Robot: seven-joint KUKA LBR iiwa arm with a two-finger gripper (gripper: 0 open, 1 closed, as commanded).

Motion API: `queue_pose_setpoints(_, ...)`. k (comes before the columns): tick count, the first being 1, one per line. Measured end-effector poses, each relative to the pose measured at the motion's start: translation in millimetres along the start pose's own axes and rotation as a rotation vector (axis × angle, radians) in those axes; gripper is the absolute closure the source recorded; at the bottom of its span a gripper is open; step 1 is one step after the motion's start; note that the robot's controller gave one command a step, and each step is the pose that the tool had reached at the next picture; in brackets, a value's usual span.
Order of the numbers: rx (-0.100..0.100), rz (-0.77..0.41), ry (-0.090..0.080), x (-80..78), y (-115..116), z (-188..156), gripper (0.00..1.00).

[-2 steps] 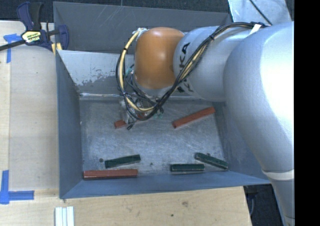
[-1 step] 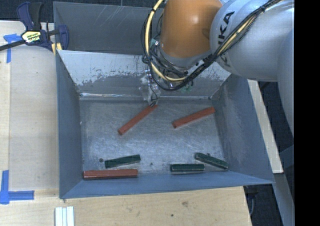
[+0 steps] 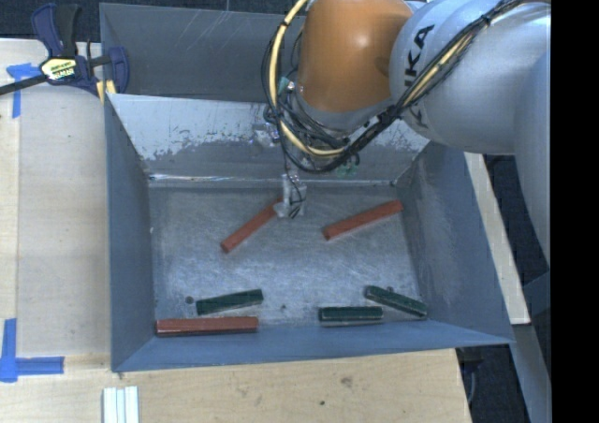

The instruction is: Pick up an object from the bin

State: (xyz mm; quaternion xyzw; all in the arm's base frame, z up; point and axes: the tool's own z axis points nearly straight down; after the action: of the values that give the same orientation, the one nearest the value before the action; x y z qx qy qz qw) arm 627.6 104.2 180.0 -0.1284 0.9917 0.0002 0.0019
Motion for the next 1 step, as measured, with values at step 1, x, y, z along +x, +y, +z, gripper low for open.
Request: queue_pose_setpoints(1, -0.003, -0.323, 0.006, 18.3, 45.3, 112.6, 0.0)
